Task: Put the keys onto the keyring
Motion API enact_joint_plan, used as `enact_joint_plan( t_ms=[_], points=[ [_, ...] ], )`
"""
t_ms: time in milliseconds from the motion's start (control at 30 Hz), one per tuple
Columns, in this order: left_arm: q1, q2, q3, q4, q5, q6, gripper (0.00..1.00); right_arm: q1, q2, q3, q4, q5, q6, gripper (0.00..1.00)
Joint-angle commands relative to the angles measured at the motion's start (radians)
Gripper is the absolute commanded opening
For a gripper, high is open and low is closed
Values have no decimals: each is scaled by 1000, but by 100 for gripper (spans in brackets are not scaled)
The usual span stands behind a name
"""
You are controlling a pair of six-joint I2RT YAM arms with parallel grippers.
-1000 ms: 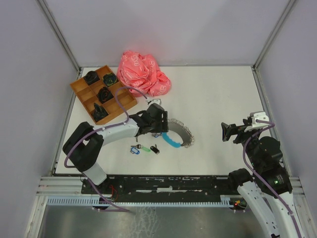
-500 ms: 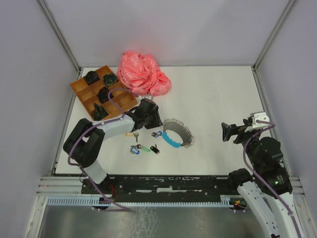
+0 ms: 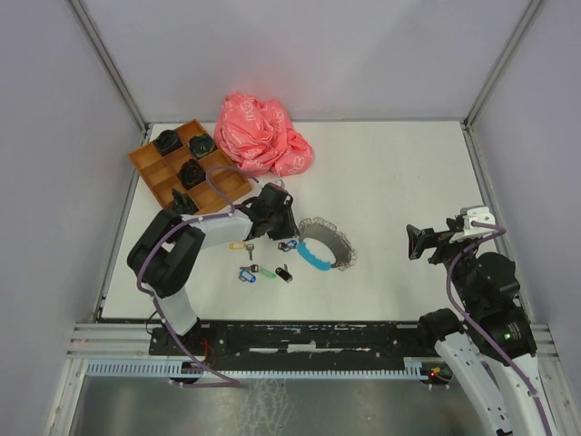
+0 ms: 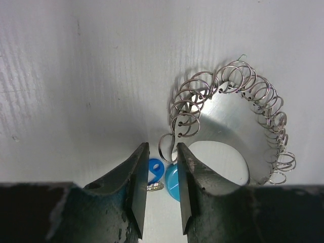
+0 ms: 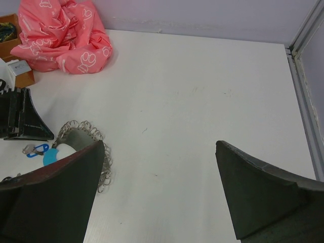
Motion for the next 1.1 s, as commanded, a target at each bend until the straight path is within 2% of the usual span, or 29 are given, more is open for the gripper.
enact_joint_plan(
  t_ms=[0,367,633,867,1067],
  points=[
    [6,14,27,48,31,-34,35,-2,-12,-3,38,6,-4,100],
    [6,31,22,83,65,-52,26,-2,-19,-3,39,3,-6,100],
    [5,33,42,79,59,-30,3,-1,-22,-8,45,-8,-4,100],
    [6,9,80,61,47,52,3,-2,-11,-24,65,-42,4,100],
    [4,-44,99,95,76,197,3,-1,53,9,53,-90,22,100]
  ],
)
